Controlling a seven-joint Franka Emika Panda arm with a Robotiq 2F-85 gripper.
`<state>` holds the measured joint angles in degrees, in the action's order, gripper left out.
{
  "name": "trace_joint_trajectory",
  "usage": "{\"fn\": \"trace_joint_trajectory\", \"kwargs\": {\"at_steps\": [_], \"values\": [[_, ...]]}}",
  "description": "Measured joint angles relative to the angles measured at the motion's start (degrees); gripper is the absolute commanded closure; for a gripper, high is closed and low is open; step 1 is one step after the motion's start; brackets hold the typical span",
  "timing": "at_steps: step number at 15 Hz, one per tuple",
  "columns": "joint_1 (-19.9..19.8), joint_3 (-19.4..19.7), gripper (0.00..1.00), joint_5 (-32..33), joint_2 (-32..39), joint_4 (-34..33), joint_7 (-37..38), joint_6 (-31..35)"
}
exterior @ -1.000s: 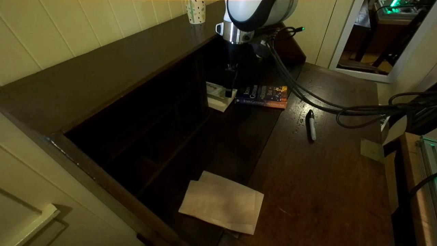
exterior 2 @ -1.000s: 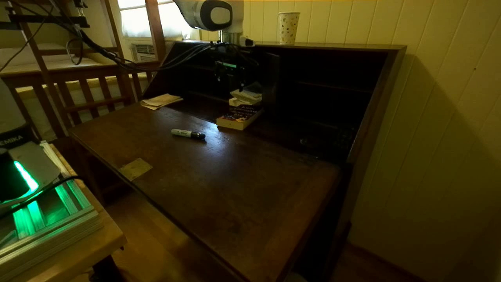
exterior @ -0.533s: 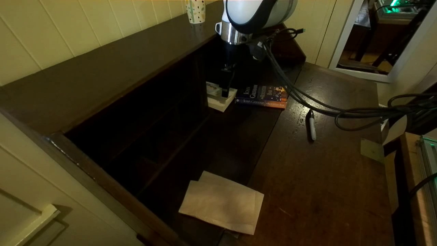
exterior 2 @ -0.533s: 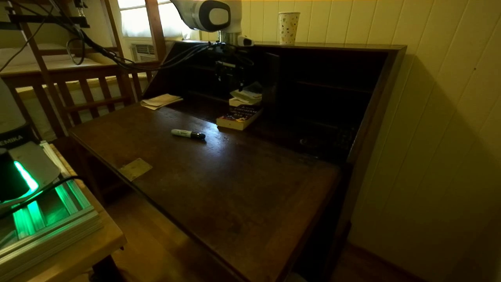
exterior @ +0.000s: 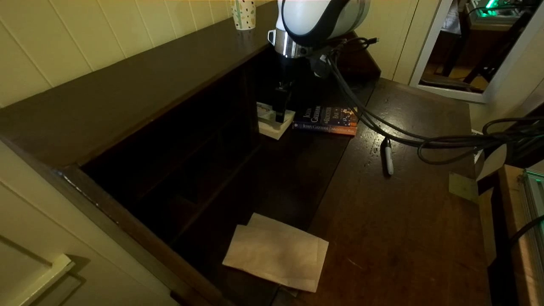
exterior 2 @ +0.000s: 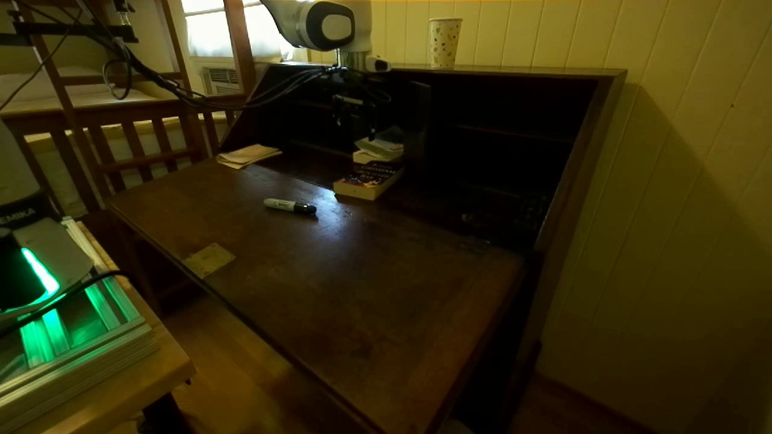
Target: Put the white book in the top middle compartment
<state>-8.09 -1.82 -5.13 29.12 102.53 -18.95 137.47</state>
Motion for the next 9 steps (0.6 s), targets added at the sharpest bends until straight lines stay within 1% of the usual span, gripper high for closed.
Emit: {"fn": "trace_joint_trajectory", "kwargs": {"at_steps": [2,3,5,9], "values": [[1.1,0.4,0.0,2.1,0.0,0.2,1.1,0.8],[1.9,0.7,0.0,3.4,-0.1,0.8,2.3,2.3],[3.8,1.7,0.0,5.9,-0.7,3.4,4.7,7.3],[6.5,4.1,0.0,10.0,-3.6,10.9,10.1,17.2]]}}
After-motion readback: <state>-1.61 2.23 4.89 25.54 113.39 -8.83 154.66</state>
